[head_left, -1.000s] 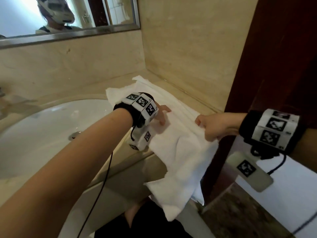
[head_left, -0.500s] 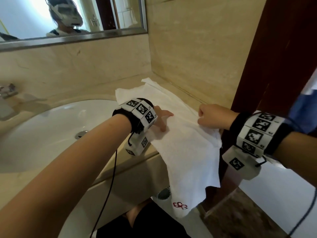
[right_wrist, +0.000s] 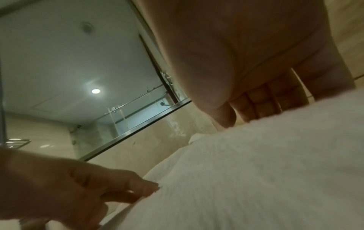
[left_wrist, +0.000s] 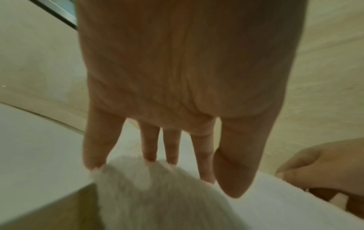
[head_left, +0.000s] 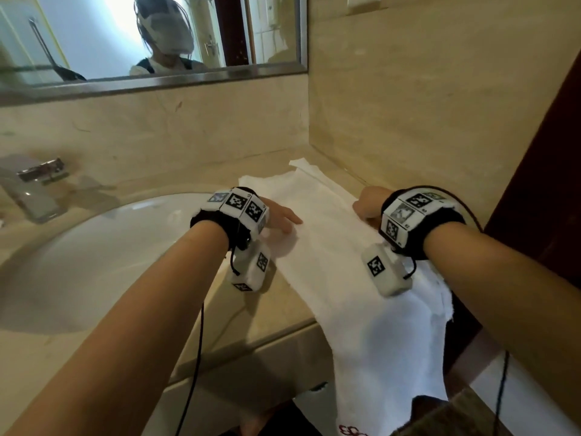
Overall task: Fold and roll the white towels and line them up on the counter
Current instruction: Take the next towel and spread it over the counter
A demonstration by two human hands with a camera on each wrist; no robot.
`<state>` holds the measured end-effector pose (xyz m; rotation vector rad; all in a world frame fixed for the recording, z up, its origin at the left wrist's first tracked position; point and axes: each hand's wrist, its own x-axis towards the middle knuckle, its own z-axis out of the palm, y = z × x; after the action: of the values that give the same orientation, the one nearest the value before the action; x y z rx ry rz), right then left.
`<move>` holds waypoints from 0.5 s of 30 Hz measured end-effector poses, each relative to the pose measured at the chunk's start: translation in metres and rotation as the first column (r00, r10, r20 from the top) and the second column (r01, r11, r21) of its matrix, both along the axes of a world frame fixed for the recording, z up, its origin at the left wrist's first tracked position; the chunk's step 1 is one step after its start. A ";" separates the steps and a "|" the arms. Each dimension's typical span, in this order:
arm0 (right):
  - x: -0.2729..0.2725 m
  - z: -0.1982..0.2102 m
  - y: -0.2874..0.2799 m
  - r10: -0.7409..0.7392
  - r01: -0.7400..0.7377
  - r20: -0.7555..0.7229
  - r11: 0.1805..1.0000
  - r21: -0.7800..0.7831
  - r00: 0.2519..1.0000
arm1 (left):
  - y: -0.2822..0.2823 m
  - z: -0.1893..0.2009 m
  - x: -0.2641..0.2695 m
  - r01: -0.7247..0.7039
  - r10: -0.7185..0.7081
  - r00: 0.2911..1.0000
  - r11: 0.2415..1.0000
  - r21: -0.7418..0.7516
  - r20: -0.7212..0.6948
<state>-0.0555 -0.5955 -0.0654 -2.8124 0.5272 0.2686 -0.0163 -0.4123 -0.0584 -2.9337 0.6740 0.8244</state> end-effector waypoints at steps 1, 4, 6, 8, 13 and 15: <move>0.006 0.000 0.002 0.022 -0.022 -0.003 1.000 0.020 1.000 | 0.000 0.003 0.002 0.004 -0.004 1.000 1.000 -0.008 -0.014; 0.022 0.004 0.007 0.134 -0.180 -0.239 0.967 -0.182 0.962 | -0.002 0.009 0.003 0.032 -0.035 0.998 0.998 -0.061 -0.056; 0.033 0.013 0.005 0.148 -0.238 -0.293 0.925 -0.297 0.944 | 0.001 0.011 0.004 0.003 -0.014 0.995 0.994 -0.111 -0.094; 0.037 0.015 -0.004 0.084 -0.148 -0.222 0.946 -0.288 0.971 | 0.004 0.011 0.004 -0.017 0.001 0.993 0.991 -0.134 -0.121; 0.062 -0.011 -0.029 0.072 -0.144 -0.223 0.935 -0.324 0.972 | 0.007 0.000 0.009 -0.042 0.022 0.993 0.984 -0.171 -0.116; 0.063 0.007 -0.015 0.007 -0.024 -0.129 0.992 -0.125 0.992 | 0.014 0.002 0.019 -0.128 0.090 0.986 0.948 -0.290 -0.142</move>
<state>0.0074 -0.6110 -0.0585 -2.9370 0.5693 0.4366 0.0032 -0.3988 -0.0568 -3.2364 0.7058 1.0098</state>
